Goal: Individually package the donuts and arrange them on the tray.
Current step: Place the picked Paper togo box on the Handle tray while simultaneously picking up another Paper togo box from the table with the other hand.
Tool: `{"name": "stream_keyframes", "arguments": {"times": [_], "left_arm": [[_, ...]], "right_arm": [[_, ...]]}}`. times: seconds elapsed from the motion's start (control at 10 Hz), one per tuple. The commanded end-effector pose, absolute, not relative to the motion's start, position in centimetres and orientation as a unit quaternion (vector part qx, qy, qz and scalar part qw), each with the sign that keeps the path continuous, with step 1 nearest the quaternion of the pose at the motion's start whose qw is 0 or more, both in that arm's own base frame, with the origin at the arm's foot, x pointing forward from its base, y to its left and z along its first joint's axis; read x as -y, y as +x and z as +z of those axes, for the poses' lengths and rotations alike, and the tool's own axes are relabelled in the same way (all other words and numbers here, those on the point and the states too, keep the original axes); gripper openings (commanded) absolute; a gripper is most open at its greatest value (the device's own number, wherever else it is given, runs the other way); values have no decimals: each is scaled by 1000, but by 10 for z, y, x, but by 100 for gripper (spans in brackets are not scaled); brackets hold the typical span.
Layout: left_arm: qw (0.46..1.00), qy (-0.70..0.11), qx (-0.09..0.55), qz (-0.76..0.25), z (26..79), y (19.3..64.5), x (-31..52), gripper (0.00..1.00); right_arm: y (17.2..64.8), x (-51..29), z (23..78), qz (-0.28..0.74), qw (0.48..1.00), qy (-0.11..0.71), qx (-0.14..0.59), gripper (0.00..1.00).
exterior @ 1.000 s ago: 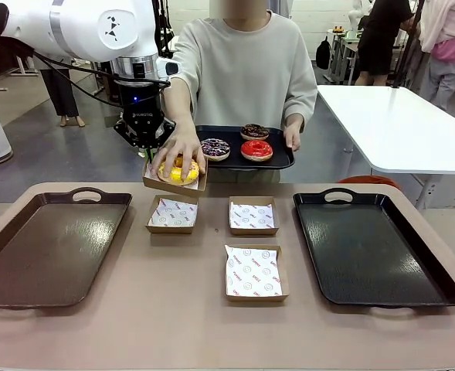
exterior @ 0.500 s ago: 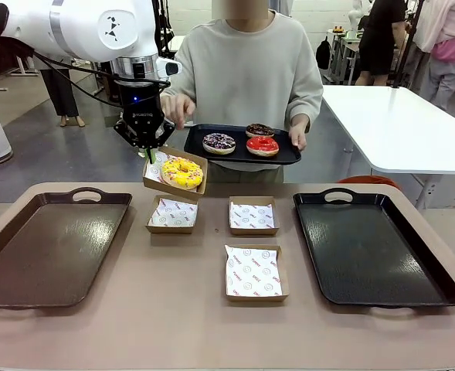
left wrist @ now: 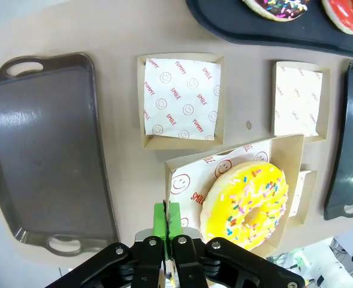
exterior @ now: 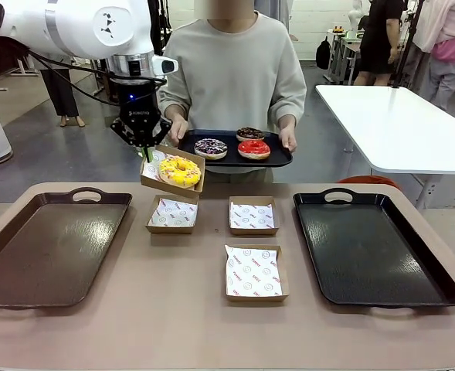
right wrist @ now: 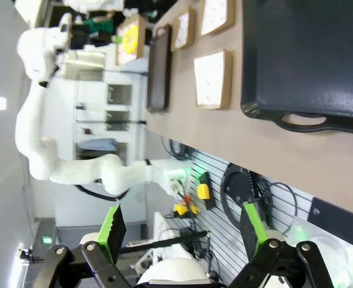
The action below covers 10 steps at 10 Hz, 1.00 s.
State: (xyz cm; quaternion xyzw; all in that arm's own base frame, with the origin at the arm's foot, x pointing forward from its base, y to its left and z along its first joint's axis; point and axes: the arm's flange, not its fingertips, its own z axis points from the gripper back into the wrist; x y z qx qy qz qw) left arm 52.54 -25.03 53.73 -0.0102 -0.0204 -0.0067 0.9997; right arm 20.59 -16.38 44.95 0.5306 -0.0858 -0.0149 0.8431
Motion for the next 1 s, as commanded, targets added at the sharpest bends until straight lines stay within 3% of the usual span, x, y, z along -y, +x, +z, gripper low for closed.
{"name": "stream_keyframes", "arguments": {"times": [0.0, 0.4, 0.9], "left_arm": [[999, -36, 19, -12, 555, 502, 215, 1], [999, -44, 20, 0, 558, 469, 139, 1], [999, -39, 14, 34, 515, 443, 67, 1]], "right_arm": [[230, 122, 490, -9, 891, 452, 47, 100], [295, 11, 547, -11, 950, 311, 17, 100], [332, -121, 524, -15, 985, 170, 39, 100]]}}
